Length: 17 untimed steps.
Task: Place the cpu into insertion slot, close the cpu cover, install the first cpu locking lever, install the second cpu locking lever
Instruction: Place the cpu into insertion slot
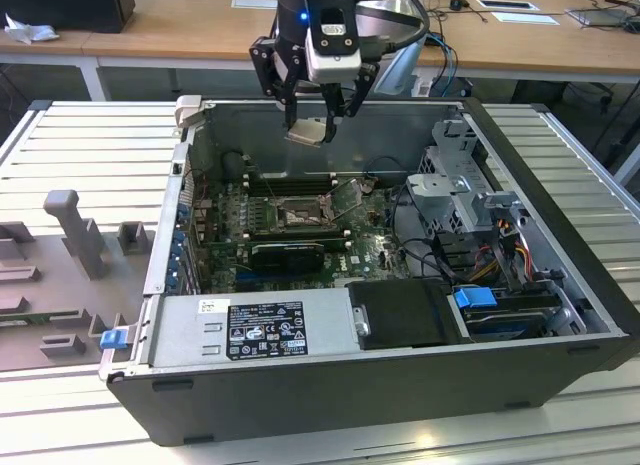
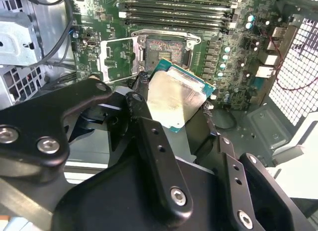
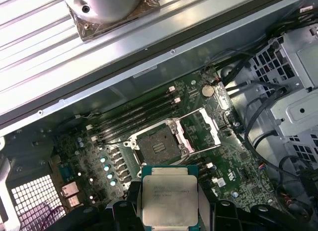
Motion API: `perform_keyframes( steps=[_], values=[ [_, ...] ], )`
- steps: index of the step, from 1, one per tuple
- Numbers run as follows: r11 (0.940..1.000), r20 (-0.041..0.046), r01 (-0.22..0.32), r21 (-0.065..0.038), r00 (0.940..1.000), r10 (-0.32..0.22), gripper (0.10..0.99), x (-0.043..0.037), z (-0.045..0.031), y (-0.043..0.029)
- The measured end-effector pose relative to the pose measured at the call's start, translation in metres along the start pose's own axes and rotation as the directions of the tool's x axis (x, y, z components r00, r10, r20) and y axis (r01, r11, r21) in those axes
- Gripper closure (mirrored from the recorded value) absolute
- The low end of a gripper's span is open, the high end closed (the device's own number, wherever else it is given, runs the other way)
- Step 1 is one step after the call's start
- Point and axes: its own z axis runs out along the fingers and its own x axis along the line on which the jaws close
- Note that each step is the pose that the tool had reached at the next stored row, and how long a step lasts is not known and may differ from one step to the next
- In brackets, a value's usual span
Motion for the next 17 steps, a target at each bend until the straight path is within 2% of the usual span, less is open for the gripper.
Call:
perform_keyframes(
  steps=[7,17],
  values=[
    [0.9985,0.0046,-0.055,-0.001,0.9985,0.055,0.545,0.0000,0.0004,0.0000],
    [0.9913,0.0111,-0.132,-0.003,0.9912,0.132,0.545,0.0000,0.0016,-0.0001]
  ],
)
